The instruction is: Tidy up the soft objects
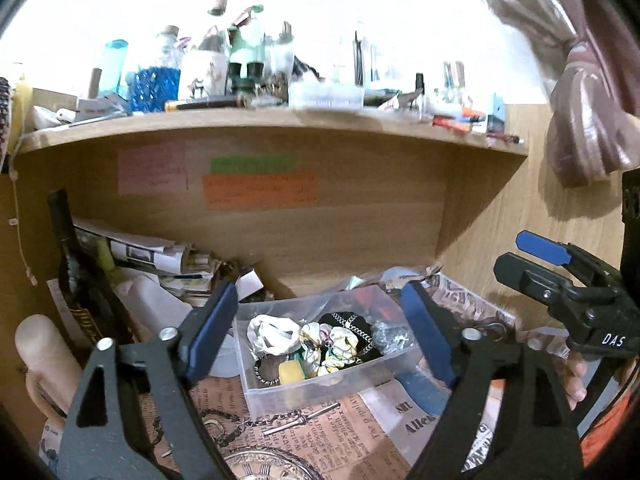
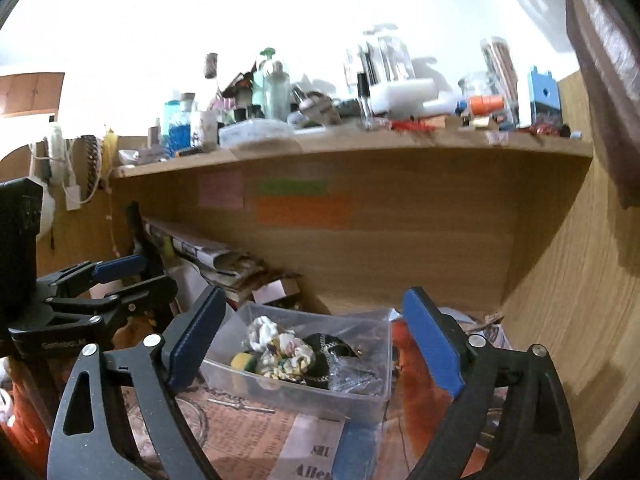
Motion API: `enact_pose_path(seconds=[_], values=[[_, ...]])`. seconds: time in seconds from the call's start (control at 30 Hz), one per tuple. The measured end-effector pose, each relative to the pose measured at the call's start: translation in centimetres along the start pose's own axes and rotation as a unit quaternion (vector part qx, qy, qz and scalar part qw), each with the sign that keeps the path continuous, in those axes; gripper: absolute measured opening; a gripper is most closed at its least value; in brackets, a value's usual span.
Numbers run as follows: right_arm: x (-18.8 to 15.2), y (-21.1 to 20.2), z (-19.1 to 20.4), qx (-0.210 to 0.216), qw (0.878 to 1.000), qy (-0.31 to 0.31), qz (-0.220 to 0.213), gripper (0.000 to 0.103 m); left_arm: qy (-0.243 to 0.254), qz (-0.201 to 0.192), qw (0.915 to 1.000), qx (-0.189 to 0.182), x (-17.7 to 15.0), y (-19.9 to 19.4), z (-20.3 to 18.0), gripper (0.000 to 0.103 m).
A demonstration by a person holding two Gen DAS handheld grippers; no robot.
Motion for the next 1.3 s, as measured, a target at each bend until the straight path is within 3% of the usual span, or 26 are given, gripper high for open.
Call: enact_pose_path(seconds=[0.13, 0.23, 1.3], values=[[0.1, -0.4, 0.9, -0.007, 1.000, -0.006, -0.010, 0.101, 0.003, -0.011, 0.9999, 0.005, -0.1, -1.3, -0.1, 0.095], [0.0, -1.0, 1.2, -0.010, 1.000, -0.007, -0.015, 0.103, 0.005, -0.022, 0.9997, -0.006, -0.3, -2.0, -0.3, 0.101], [-0.5, -0.4, 1.9, -0.007, 1.000, -0.007, -0.004, 0.103, 0.009, -0.021, 0.9997, -0.003, -0.9, -2.2, -0.1, 0.103]])
Point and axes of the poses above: each gripper's, at about its wrist camera, not at the fingertips, and y roughly the way its jaws point, z to its left, x to its top, the point moved 2 cm from there along y, roughly the way its jaws point, and after that the axes turned 7 degrees about z, right-handed, at the moved point
